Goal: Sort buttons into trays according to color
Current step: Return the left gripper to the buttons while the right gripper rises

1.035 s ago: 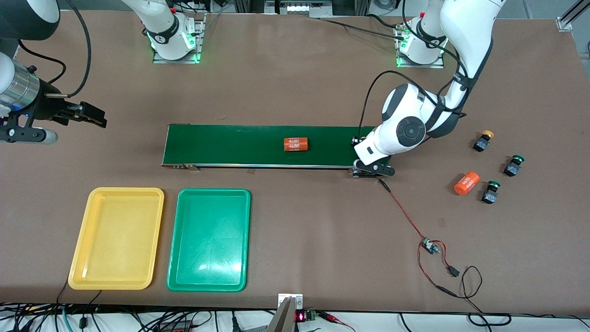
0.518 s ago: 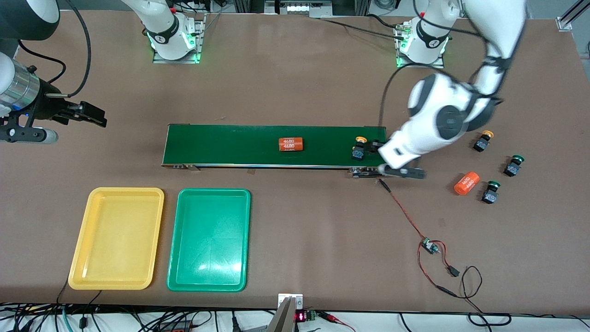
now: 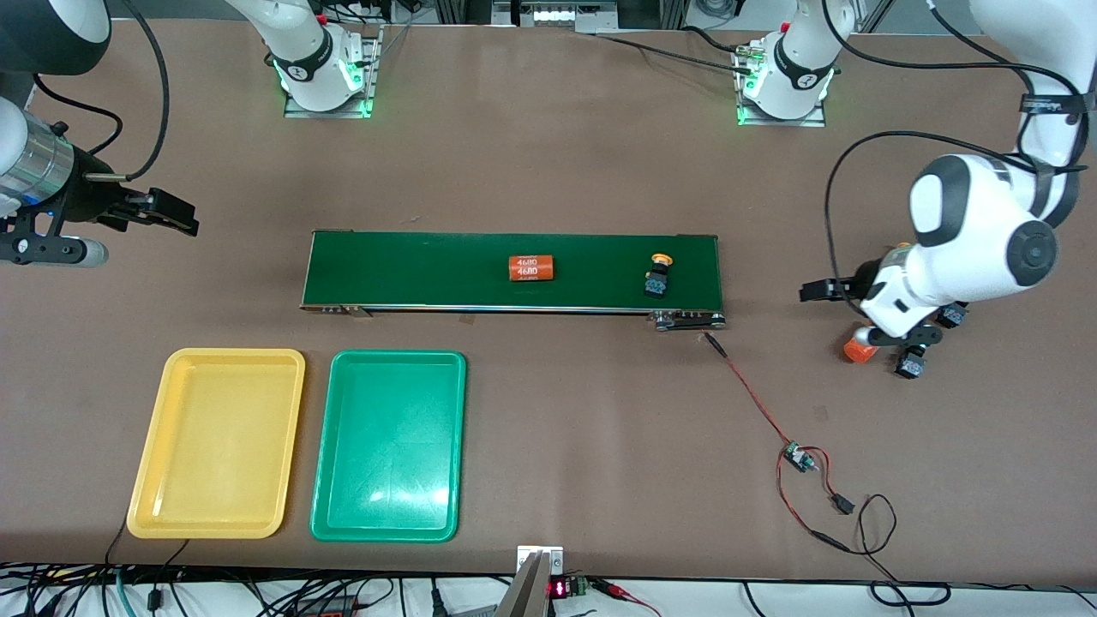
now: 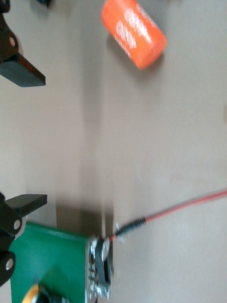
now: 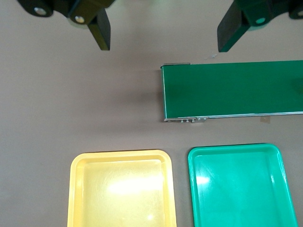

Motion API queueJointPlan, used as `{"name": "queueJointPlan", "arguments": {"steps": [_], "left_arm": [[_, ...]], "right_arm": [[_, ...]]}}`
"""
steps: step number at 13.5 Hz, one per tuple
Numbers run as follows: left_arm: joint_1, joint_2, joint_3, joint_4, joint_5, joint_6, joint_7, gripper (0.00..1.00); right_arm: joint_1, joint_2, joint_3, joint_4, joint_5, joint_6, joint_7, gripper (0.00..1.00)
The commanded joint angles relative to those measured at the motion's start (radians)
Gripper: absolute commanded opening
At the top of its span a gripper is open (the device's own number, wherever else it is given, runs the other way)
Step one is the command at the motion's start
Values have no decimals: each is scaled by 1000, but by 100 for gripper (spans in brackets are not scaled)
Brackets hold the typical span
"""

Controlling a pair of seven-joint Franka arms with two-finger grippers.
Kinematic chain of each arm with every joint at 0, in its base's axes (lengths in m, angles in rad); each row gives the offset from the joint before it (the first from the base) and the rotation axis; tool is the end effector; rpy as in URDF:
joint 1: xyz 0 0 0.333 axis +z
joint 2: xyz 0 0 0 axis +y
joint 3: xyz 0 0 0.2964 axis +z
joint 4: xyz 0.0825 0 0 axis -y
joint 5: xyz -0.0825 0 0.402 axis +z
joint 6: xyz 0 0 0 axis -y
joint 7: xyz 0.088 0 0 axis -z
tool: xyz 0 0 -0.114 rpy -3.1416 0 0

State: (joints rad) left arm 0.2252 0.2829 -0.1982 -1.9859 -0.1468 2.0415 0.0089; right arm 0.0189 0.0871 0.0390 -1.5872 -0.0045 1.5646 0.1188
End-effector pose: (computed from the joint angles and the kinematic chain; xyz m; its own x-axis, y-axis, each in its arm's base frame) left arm 0.5838 0.0079 0.2727 0.9710 0.0789 -0.2258 0.1188 -0.9785 0.1688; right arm 0.5904 0.0329 0.5387 0.9922 -0.0610 -0.1085 -0.0598 -0.9981 0.0141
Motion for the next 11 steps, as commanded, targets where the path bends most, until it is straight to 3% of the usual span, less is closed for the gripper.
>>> {"name": "queueJointPlan", "arguments": {"steps": [1, 5, 11], "left_arm": [[103, -21, -15, -33, 91, -12, 26, 100], [241, -27, -15, -121, 176, 5, 238, 100], [285, -53, -17, -235, 219, 45, 420, 100]], "right_arm": [[-7, -1, 4, 0, 11, -9, -4, 100], [-20, 2, 4, 0, 11, -15, -4, 100], [-25, -4, 4, 0, 12, -32, -14, 100]]}}
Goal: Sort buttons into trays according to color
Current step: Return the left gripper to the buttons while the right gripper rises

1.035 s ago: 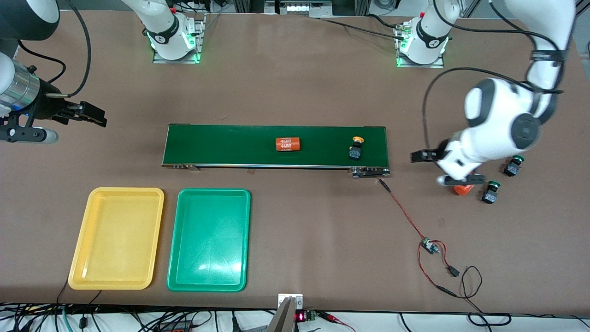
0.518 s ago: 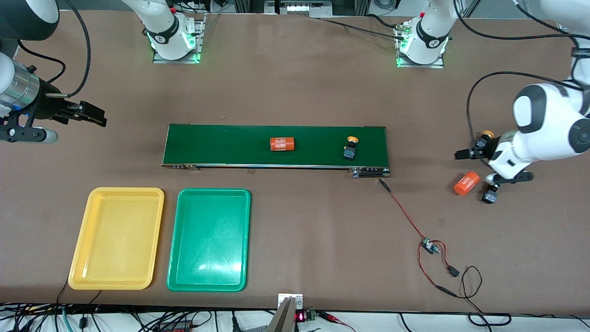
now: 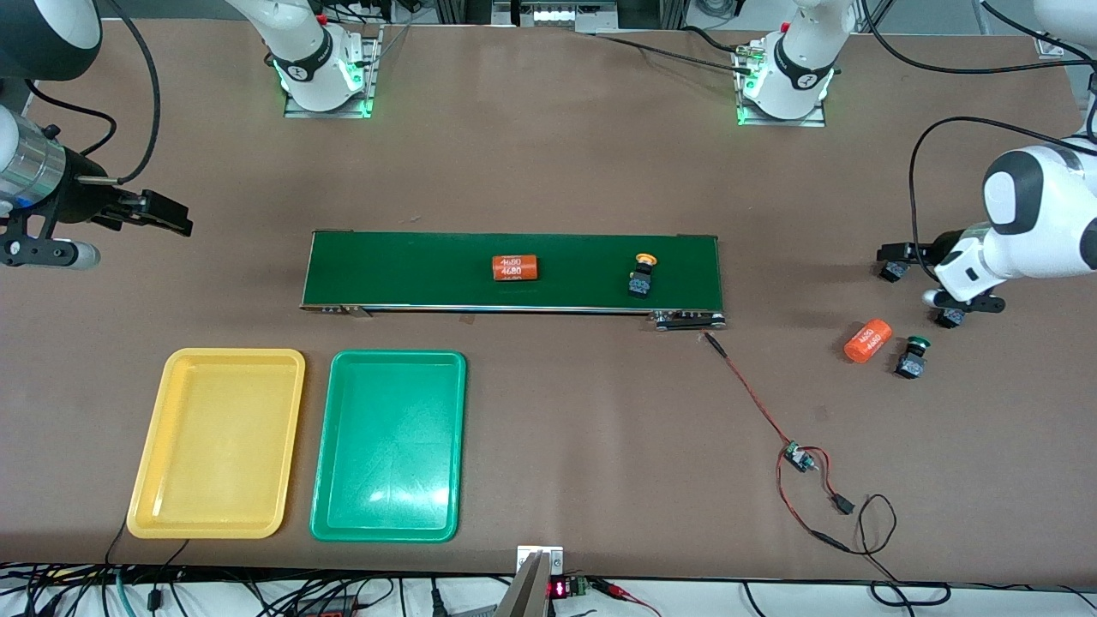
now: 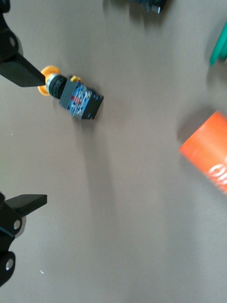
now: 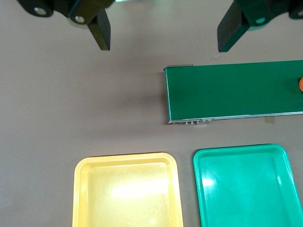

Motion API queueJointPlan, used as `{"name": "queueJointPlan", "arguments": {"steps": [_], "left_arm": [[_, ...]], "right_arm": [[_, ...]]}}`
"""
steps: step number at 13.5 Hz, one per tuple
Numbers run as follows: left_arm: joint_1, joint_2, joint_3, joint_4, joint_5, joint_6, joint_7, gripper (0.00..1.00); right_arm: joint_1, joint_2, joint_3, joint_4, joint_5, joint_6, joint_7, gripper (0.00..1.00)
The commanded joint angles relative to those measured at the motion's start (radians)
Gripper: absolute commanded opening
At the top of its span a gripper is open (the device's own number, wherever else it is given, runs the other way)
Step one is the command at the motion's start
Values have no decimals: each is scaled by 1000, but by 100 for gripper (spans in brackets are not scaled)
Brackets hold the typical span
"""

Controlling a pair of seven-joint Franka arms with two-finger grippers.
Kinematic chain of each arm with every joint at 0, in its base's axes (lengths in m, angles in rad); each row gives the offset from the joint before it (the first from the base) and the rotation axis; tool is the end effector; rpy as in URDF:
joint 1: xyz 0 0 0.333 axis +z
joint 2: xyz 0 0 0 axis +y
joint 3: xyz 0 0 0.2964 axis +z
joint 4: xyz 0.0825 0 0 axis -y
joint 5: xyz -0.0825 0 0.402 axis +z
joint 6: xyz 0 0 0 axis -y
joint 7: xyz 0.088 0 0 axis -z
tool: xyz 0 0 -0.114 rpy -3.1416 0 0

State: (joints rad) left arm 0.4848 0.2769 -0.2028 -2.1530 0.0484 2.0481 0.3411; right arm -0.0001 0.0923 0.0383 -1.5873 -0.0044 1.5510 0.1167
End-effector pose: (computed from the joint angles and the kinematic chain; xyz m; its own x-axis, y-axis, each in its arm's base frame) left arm 0.5046 0.1463 0.2093 0.9347 -0.1120 -0.3373 -0.0662 -0.9873 0.1444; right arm 0.5903 0.0212 0.5346 0.9888 -0.0785 -0.1272 -0.0771 -0.9969 0.0158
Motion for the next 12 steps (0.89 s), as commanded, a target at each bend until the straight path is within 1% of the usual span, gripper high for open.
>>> {"name": "queueJointPlan", "arguments": {"steps": [1, 3, 5, 7, 9, 10, 12], "left_arm": [[37, -45, -12, -80, 24, 55, 137, 100], [63, -41, -12, -87, 34, 67, 209, 100], [71, -25, -12, -87, 102, 116, 252, 100], [93, -9, -12, -90, 145, 174, 294, 100], [103, -5, -12, -143, 148, 254, 311, 100], [106, -5, -12, -175, 148, 297, 311, 100], [107, -4, -12, -198, 148, 337, 311, 100]], "right_arm": [[-1, -16, 6, 0, 17, -31, -22, 100], [-1, -31, 8, -19, 24, -46, -23, 100], [-3, -97, 9, -101, 69, -2, -23, 100], [-3, -239, 11, -308, 86, 131, -22, 100], [-1, -342, 15, -468, 87, 240, -17, 100], [-1, -376, 23, -521, 89, 277, -9, 100], [-3, -430, 72, -606, 90, 343, 33, 100]]}}
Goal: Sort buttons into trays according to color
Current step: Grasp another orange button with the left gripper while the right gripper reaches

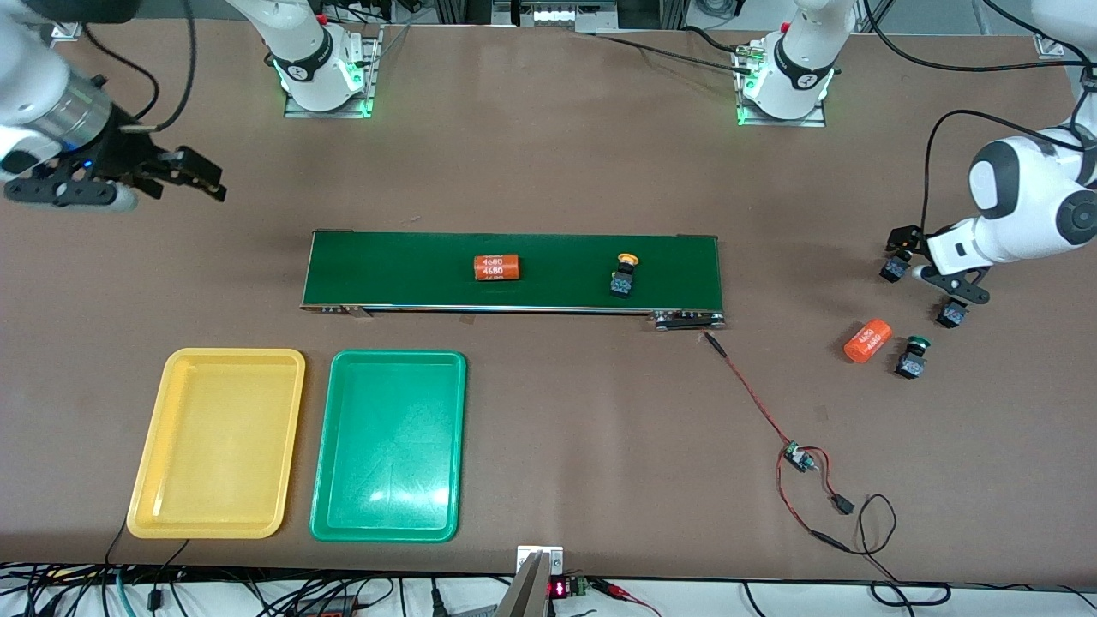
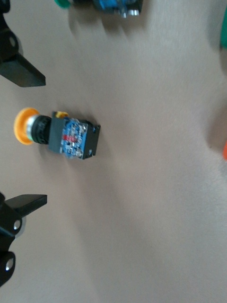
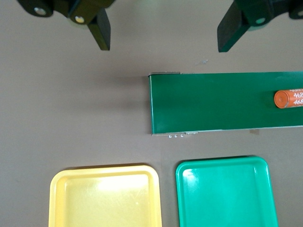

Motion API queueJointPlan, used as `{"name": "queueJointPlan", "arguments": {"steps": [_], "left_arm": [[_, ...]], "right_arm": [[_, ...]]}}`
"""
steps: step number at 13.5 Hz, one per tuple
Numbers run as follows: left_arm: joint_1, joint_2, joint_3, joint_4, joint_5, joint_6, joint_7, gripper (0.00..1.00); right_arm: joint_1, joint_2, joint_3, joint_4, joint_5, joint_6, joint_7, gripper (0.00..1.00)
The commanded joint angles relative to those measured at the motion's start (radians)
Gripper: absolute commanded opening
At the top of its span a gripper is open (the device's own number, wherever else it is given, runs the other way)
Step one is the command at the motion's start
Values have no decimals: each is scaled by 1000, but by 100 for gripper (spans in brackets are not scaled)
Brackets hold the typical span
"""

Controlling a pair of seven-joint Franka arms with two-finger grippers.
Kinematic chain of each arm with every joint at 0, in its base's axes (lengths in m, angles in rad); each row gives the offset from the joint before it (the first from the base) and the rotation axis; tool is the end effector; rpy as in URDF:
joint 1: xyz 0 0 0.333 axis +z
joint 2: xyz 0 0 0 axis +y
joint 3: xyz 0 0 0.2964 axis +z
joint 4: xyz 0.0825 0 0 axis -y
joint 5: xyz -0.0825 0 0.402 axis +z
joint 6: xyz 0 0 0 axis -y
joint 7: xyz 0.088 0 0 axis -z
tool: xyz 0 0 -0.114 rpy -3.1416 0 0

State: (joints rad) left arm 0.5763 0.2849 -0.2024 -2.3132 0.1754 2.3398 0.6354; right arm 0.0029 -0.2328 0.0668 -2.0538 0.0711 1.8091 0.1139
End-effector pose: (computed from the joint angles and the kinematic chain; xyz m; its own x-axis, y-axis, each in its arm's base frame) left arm 0.4645 0.1801 0.1631 0.8936 -0.3908 -0.2209 -0.3730 -0.9202 0.1190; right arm 0.5068 0.0435 0.5056 0.9979 -0.0628 -0.0187 -0.0637 -0.9966 -0.0517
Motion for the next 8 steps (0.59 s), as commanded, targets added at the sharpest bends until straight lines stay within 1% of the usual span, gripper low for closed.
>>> {"name": "queueJointPlan", "arguments": {"steps": [1, 5, 7, 8], "left_arm": [[16, -9, -12, -38, 21, 46, 18, 100], [16, 19, -11, -38, 21, 108, 107, 100], [16, 30, -11, -38, 22, 128, 121, 100], [16, 37, -11, -38, 22, 153, 133, 100]], "right_arm": [[-6, -111, 74, -153, 13, 99, 85, 100], [-29, -109, 239, -175, 13, 150, 249, 100], [-88, -83, 382, -174, 13, 189, 363, 100], [-145, -76, 471, -174, 12, 220, 401, 100]]}}
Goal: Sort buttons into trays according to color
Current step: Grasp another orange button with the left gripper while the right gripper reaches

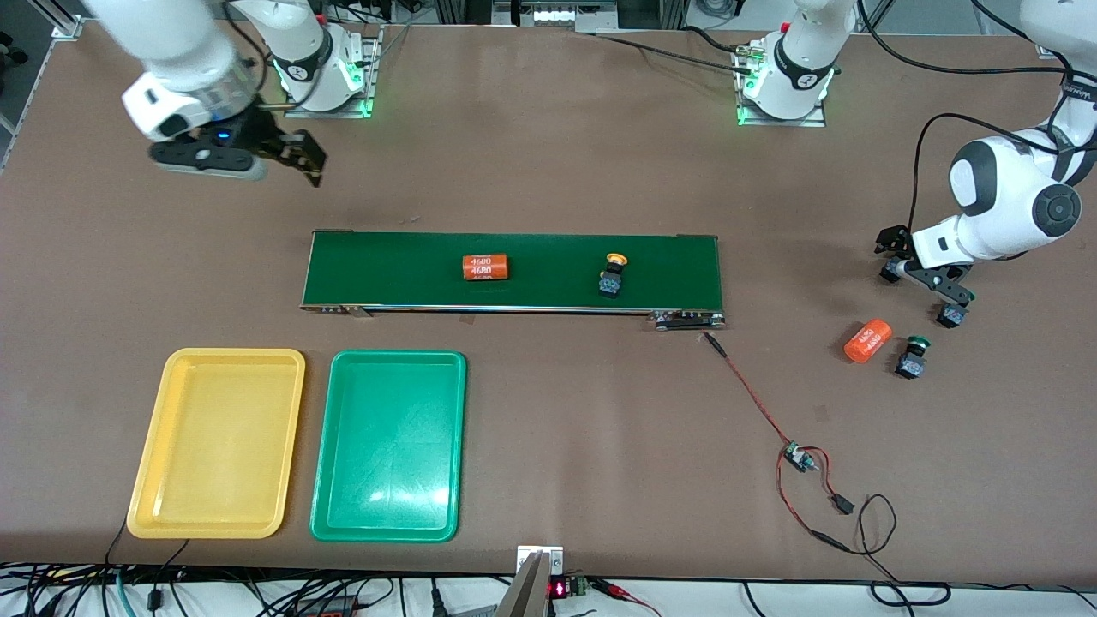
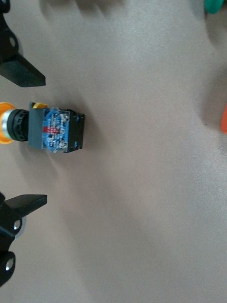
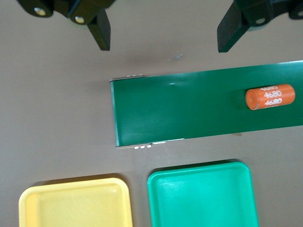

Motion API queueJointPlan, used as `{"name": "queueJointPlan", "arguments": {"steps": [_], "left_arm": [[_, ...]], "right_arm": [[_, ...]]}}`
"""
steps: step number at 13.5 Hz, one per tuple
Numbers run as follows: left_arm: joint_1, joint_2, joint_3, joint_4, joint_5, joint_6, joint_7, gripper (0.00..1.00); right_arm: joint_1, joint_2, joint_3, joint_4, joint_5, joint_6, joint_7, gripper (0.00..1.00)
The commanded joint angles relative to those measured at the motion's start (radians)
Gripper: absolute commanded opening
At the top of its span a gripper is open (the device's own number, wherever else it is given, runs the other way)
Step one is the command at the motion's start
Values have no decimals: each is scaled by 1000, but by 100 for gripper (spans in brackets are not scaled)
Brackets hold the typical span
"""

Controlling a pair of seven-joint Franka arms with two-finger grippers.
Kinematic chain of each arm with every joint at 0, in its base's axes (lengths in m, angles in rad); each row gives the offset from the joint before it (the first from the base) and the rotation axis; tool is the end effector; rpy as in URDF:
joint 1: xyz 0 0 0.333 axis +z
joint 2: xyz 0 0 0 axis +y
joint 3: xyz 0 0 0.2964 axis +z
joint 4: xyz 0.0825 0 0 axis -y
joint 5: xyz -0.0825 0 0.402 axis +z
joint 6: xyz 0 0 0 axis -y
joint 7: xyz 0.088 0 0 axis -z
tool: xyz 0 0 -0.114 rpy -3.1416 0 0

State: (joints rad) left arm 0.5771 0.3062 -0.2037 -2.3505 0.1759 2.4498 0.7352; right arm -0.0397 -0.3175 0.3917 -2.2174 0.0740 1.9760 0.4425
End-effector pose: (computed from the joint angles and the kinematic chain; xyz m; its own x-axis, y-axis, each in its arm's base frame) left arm 0.4606 0.1741 0.1471 0.8591 -0.4860 -0.1608 -0.4727 -0.8737 0.1153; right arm 0.4583 0.1820 0.4690 0.9888 -0.1309 0.0716 -0.1327 -0.9909 0.0214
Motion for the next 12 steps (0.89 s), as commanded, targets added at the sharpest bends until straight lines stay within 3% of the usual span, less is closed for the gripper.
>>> {"name": "queueJointPlan", "arguments": {"steps": [1, 2, 4, 5, 7, 10, 11, 12], "left_arm": [[15, 28, -8, -1, 22, 58, 58, 100], [17, 30, -6, -1, 22, 66, 79, 100], [17, 28, 6, -1, 22, 66, 93, 96], [17, 28, 6, -3, 22, 66, 107, 78], [27, 31, 6, -4, 22, 66, 133, 55], [56, 28, 6, -23, 22, 63, 158, 8], [56, 21, 6, -23, 22, 58, 162, 0], [55, 4, 4, -21, 20, 51, 161, 0]], "right_arm": [[-150, 14, 214, -8, 9, 64, 102, 100], [-184, 23, 266, -7, 10, 78, 120, 100], [-181, 61, 277, -4, 10, 93, 169, 100], [-177, 81, 279, -2, 9, 95, 189, 100], [-160, 109, 279, -2, 9, 112, 214, 100], [-128, 193, 279, -2, 6, 156, 242, 100], [-126, 216, 279, -2, 4, 171, 242, 100], [-121, 233, 279, -2, 4, 187, 243, 100]]}}
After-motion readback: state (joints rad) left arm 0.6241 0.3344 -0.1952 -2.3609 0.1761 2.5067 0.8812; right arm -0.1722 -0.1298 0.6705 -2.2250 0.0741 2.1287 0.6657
